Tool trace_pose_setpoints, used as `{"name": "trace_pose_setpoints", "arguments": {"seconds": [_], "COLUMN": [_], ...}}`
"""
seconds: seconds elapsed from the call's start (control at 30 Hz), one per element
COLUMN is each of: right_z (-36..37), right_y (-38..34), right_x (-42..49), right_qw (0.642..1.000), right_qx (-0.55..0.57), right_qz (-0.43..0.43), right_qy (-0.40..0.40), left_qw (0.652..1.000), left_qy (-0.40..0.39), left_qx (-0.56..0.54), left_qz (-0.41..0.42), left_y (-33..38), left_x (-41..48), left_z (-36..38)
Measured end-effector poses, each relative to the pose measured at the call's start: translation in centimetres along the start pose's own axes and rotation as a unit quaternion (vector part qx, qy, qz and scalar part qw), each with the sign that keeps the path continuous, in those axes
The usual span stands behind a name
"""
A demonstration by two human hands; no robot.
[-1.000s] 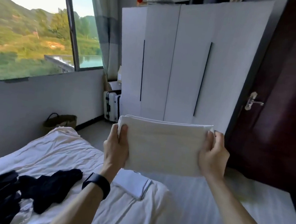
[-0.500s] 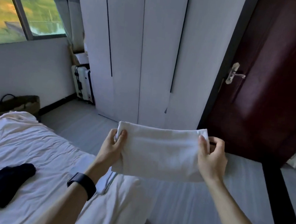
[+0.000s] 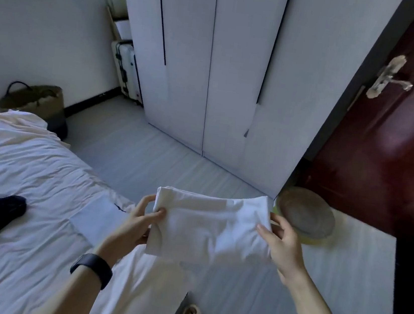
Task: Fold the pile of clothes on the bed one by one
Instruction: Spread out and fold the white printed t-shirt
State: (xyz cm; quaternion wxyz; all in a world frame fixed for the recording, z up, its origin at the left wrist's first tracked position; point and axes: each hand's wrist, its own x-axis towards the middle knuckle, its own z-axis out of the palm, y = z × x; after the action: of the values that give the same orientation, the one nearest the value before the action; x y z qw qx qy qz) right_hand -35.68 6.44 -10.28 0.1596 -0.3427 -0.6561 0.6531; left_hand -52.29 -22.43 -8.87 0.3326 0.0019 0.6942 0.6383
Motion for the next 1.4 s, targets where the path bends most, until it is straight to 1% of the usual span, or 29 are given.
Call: {"name": "trace_pose_setpoints", "arguments": {"seconds": [0.27, 0.4, 0.5, 0.63, 0.73, 0.83, 0.97, 1.03, 1.23, 1.4], "right_z": [1.9, 3.8, 5.9, 9.9, 13.5, 17.3, 23.1, 26.4, 37.9, 47.5], "right_y": [-2.7, -4.4, -4.8, -4.9, -5.4, -6.5, -7.7, -7.5, -5.6, -3.4], "right_x": [16.6, 24.4, 30.2, 37.9, 42.6, 45.1, 46.1, 45.8, 42.7, 39.5], "right_qw": [0.995, 0.989, 0.981, 0.958, 0.929, 0.893, 0.831, 0.797, 0.699, 0.615], "right_qx": [-0.072, -0.104, -0.122, -0.146, -0.170, -0.197, -0.231, -0.253, -0.321, -0.402], "right_qz": [-0.008, 0.000, 0.006, 0.011, 0.011, 0.014, 0.010, 0.007, -0.018, -0.064], "right_qy": [-0.065, -0.105, -0.152, -0.248, -0.327, -0.404, -0.507, -0.548, -0.638, -0.676], "left_qw": [0.995, 0.987, 0.979, 0.955, 0.919, 0.877, 0.802, 0.768, 0.656, 0.576], "left_qy": [0.077, 0.127, 0.168, 0.257, 0.340, 0.409, 0.503, 0.537, 0.625, 0.665], "left_qx": [-0.060, -0.091, -0.111, -0.139, -0.193, -0.242, -0.310, -0.338, -0.414, -0.467], "left_qz": [0.000, -0.022, -0.033, -0.047, -0.053, -0.073, -0.087, -0.089, -0.084, -0.092], "left_y": [1.6, 3.4, 4.0, 3.9, 3.7, 3.4, 2.0, 1.2, -3.1, -6.7], "left_x": [11.7, 16.3, 19.6, 23.6, 25.0, 24.5, 23.3, 23.0, 23.0, 24.4], "left_z": [3.5, 4.5, 4.6, 4.8, 5.8, 7.2, 8.2, 8.4, 5.7, 2.8]}}
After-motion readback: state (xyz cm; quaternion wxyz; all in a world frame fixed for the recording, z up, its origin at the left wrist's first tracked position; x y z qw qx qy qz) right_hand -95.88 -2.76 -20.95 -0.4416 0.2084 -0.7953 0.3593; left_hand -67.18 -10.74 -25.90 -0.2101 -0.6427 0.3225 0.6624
